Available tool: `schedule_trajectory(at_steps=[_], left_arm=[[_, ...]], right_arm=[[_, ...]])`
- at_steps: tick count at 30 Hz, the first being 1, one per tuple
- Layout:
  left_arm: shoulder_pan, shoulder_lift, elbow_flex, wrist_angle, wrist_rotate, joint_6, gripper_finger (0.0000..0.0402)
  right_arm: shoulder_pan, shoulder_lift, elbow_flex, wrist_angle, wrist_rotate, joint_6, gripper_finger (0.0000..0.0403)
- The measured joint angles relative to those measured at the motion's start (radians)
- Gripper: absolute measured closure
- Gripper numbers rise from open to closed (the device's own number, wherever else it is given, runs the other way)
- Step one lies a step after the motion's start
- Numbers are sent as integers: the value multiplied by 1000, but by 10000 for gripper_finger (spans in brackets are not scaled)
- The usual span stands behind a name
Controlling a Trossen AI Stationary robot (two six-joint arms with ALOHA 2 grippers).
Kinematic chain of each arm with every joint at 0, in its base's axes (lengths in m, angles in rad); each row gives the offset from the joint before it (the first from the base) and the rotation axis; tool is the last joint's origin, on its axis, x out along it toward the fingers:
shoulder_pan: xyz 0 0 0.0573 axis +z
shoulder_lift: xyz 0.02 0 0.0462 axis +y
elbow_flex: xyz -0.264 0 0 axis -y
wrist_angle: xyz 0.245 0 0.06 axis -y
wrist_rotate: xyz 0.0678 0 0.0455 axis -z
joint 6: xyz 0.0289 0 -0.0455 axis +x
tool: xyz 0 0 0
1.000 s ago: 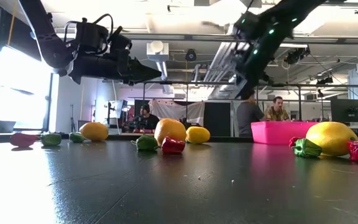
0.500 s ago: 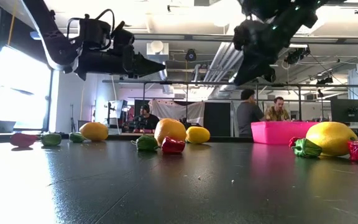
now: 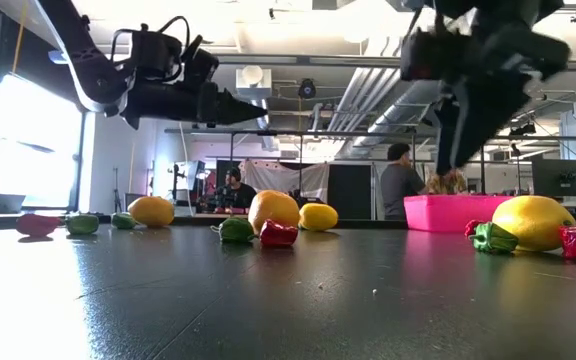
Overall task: Sort produce into baskets
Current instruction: Put the green chilli pepper into the yellow bin
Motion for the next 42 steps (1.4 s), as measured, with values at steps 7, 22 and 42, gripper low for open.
schedule_trajectory(at_steps=[7,22,42], left_arm=[[0,0,0,-111,-1,52,402],[0,0,0,-113,-1,78,402],[0,0,0,-113,0,59,402]], right_arm=[[43,113,0,5,-16,2,188],[45,196,0,5,-85,-14,263],[61,86,148,-140,-59,51,355]])
